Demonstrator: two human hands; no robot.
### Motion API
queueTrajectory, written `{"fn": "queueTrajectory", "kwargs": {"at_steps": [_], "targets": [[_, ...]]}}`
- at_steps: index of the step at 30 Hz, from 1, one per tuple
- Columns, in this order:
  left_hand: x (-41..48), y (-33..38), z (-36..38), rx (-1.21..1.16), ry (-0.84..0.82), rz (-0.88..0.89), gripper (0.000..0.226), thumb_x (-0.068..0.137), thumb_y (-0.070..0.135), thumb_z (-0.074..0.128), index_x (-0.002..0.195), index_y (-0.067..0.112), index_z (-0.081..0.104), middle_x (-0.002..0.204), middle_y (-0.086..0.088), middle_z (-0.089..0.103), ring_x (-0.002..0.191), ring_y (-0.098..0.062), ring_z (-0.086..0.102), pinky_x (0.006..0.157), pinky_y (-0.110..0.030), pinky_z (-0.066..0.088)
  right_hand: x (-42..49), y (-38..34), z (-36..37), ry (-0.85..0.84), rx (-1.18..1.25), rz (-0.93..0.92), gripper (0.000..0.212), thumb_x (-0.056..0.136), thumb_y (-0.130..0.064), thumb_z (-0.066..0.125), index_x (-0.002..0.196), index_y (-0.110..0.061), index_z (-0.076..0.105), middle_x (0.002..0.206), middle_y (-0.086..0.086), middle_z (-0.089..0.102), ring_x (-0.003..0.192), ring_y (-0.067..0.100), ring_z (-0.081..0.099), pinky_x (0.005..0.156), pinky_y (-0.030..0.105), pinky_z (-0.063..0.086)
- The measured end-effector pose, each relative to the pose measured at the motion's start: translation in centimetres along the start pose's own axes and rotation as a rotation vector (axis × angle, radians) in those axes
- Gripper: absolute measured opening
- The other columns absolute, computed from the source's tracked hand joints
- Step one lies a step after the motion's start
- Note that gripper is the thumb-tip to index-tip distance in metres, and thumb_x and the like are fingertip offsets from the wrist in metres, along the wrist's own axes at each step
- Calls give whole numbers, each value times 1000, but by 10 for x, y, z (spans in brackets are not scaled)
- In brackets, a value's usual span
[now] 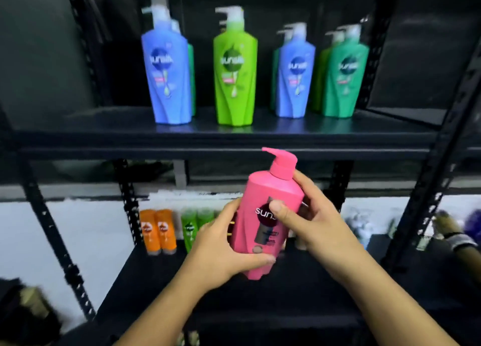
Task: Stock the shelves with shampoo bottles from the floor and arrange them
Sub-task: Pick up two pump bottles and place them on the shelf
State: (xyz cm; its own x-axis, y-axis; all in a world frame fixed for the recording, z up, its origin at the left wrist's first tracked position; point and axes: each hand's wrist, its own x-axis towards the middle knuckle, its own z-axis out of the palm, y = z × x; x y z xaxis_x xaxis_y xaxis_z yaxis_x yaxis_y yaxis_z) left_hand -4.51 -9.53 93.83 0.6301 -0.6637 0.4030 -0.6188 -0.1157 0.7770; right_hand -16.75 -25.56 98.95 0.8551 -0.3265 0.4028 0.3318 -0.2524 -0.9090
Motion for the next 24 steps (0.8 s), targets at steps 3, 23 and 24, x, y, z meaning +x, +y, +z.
{"fn": "queueTrajectory", "kwargs": {"at_steps": [3, 23, 24], "targets": [[32, 34, 3, -21, 19, 90, 98, 56, 39, 99, 137, 54, 45, 112, 27, 71, 100, 5, 69, 85, -22, 57, 15, -24, -22, 83, 6, -72, 62, 87, -16, 73, 141, -36, 48, 117, -2, 70, 79, 0, 71, 62, 12, 53], [212, 143, 18, -95, 214, 305, 85, 53, 50, 97, 127, 36, 56, 109, 20, 73, 98, 3, 69, 92, -30, 56, 174, -109, -128, 160, -104, -294, 71, 88, -54, 68, 149, -39, 35, 128, -3, 67, 113, 11, 67, 102, 45, 52], [220, 140, 18, -88, 212, 289, 83, 54, 50, 97, 125, 35, 56, 108, 19, 73, 97, 3, 69, 92, -31, 56, 184, -106, -132, 158, -131, -286, 74, 86, -57, 68, 149, -39, 34, 130, -4, 66, 114, 10, 67, 103, 44, 51]]}}
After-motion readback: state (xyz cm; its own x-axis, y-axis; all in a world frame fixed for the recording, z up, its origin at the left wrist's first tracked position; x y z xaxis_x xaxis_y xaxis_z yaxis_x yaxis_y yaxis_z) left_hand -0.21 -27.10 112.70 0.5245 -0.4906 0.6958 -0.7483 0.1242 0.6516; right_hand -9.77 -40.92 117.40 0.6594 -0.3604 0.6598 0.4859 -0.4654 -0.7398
